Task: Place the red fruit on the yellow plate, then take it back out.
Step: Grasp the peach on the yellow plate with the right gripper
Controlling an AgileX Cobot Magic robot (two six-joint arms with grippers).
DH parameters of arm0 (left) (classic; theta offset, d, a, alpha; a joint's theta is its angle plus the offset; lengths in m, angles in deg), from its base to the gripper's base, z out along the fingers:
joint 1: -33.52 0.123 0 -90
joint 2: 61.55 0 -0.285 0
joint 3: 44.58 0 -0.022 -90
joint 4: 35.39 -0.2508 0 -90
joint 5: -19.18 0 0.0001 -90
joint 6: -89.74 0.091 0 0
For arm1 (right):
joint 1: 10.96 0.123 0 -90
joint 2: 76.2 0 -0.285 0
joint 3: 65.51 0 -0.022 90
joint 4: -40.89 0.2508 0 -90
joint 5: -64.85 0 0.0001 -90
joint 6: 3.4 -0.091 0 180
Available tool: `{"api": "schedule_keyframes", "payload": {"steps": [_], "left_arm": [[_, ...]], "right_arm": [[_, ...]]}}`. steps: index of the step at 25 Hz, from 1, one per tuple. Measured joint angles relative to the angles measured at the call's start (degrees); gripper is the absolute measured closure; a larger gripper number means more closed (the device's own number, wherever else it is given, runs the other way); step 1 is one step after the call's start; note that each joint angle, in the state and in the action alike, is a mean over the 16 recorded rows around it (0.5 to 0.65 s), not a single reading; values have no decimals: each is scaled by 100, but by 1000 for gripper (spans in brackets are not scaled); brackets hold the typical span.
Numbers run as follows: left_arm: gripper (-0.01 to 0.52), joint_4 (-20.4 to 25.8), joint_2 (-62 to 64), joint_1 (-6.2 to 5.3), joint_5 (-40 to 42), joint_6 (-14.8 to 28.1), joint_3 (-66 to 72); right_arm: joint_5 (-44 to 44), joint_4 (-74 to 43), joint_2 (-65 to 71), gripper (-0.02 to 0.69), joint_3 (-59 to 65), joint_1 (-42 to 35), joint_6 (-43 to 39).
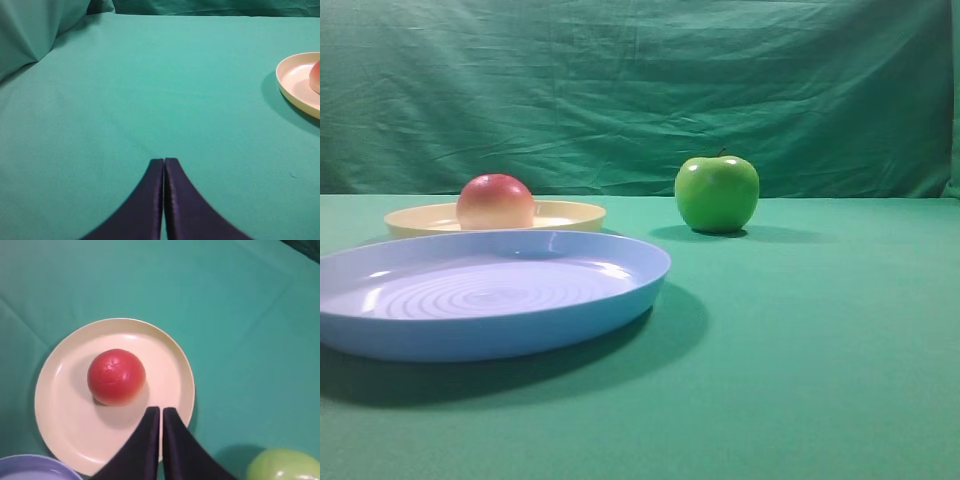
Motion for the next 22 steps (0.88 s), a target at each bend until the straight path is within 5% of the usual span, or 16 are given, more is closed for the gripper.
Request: {"api": "schedule_keyframes", "payload": {"steps": [4,16,22], "left_arm": [[514,0,0,0,0,0,0],[514,0,0,0,0,0,0],[514,0,0,0,0,0,0]], "right_arm": [[-325,178,574,561,-230,123,208],[-1155,930,1387,105,-394,270,636],[-1124,1444,1488,19,-396,294,1142]]}}
